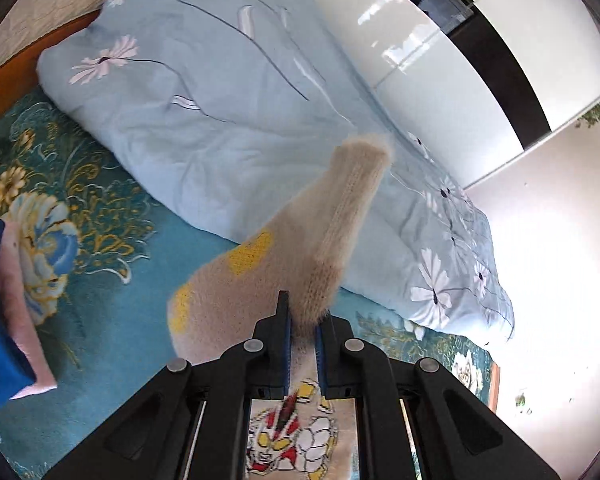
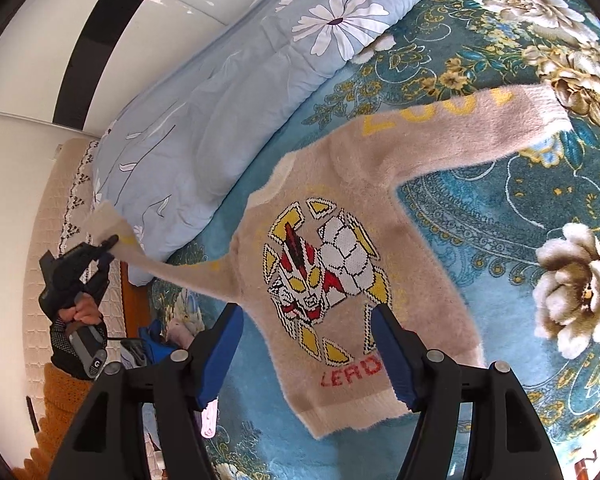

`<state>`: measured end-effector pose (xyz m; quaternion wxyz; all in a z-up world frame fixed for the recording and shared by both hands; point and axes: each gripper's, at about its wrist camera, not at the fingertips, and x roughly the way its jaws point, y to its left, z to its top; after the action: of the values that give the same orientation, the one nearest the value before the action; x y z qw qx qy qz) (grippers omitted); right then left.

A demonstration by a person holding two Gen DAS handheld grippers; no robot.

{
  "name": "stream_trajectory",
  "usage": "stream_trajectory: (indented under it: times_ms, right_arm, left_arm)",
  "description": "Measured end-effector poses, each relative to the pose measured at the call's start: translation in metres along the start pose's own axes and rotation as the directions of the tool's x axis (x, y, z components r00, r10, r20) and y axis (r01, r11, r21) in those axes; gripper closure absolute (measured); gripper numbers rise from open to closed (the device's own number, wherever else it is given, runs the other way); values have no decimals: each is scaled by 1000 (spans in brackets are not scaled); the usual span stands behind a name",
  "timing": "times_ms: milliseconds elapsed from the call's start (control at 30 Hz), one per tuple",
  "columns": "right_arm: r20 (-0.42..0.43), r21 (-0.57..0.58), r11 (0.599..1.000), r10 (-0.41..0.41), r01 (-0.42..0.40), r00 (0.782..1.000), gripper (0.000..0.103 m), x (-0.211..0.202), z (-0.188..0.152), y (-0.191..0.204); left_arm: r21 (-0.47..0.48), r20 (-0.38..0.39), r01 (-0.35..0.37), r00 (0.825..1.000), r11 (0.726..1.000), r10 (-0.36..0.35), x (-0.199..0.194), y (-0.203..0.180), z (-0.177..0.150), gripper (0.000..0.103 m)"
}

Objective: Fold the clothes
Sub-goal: 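Grasp a sleeve with the left gripper and fold it across the sweater body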

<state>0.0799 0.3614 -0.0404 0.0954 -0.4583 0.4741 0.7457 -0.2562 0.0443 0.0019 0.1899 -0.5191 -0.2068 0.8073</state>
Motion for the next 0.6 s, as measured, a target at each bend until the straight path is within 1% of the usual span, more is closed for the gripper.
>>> stream_trajectory:
  times_ms: [133, 267, 300, 333, 400, 500, 600]
  right_arm:
    - [-10, 32, 999, 26, -26, 1000, 30, -6, 10, -36]
    - [-1, 99, 995, 20, -20, 1000, 30, -9, 29, -80]
    - [6, 126, 992, 26, -27, 1000, 30, -11, 34, -92]
    - [13, 153, 988, 32, -34, 999, 30, -12, 39, -103]
    - [17, 205, 978, 45, -48, 999, 30, -12, 47, -126]
    - [-17, 267, 962, 62, -55, 998, 30, -12, 55, -159]
    - [-32, 293, 956, 41, -30, 999, 30, -17, 58, -186]
  left_arm:
    - [68, -58, -3, 998, 998, 7, 34, -61, -35, 93]
    - [61, -157, -12, 987, 998, 21, 80, -100, -80, 93]
    - [80, -179, -29, 983, 996, 43, 91, -109, -93, 93]
    - [100, -200, -46, 978, 994, 66, 101, -117, -105, 93]
    - [174, -238, -80, 964, 982, 120, 124, -134, -130, 93]
    - [272, -275, -120, 941, 955, 197, 152, -156, -162, 93]
    - [339, -298, -166, 915, 926, 273, 181, -165, -187, 93]
